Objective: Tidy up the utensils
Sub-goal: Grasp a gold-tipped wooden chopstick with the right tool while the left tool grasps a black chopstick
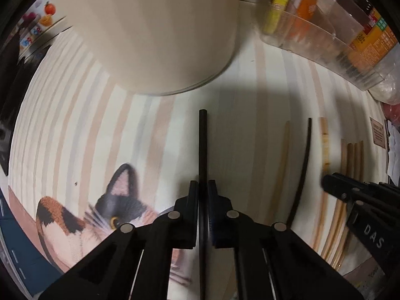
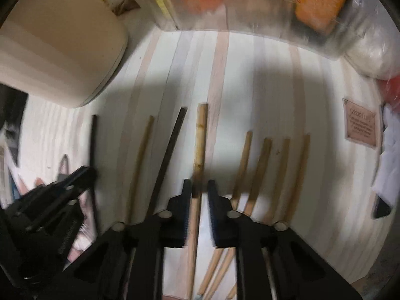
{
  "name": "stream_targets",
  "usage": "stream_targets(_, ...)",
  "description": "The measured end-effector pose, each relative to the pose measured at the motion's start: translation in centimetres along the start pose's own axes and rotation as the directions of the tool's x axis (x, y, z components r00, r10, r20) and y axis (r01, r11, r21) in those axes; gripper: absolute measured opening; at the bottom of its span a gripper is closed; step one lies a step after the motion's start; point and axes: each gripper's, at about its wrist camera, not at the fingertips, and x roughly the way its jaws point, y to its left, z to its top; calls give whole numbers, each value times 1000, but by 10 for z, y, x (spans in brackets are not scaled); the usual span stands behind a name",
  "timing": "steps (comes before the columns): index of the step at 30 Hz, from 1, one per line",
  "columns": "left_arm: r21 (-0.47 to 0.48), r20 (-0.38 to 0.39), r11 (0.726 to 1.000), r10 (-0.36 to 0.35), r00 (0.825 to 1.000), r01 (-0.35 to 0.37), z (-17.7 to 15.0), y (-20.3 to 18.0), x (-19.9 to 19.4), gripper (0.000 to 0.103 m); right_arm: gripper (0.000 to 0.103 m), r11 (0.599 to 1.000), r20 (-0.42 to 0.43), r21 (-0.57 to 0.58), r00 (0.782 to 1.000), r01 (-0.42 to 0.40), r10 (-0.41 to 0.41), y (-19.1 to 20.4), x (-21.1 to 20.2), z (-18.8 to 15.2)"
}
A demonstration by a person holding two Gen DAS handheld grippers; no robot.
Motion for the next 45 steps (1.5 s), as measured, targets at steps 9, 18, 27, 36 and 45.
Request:
stream_targets(9,-134,-52,991,-23,998,16,-35,47,1,4,7,999,-74,-37,997,5,-8,4,-9,-17)
stream_targets(18,-84,-28,996,-6,1000,4,-33,51,7,6,7,997,-97,-62,994,52,-58,6,-11,5)
stream_targets(27,-29,-5,1000,2,1000,-3,-29,45,3,6,7,988,-89,-102,988,118,-128,31,-12,6)
stream_targets(36,33,18,999,7,1000,-8,-37,32,-3,6,8,985,-80,-93,986,142,-149,51,-10,2)
stream_targets(45,50,8,998,-26,1000,25,-35,38,-3,5,8,989,-106,-45,984,142,-146,39,-13,8)
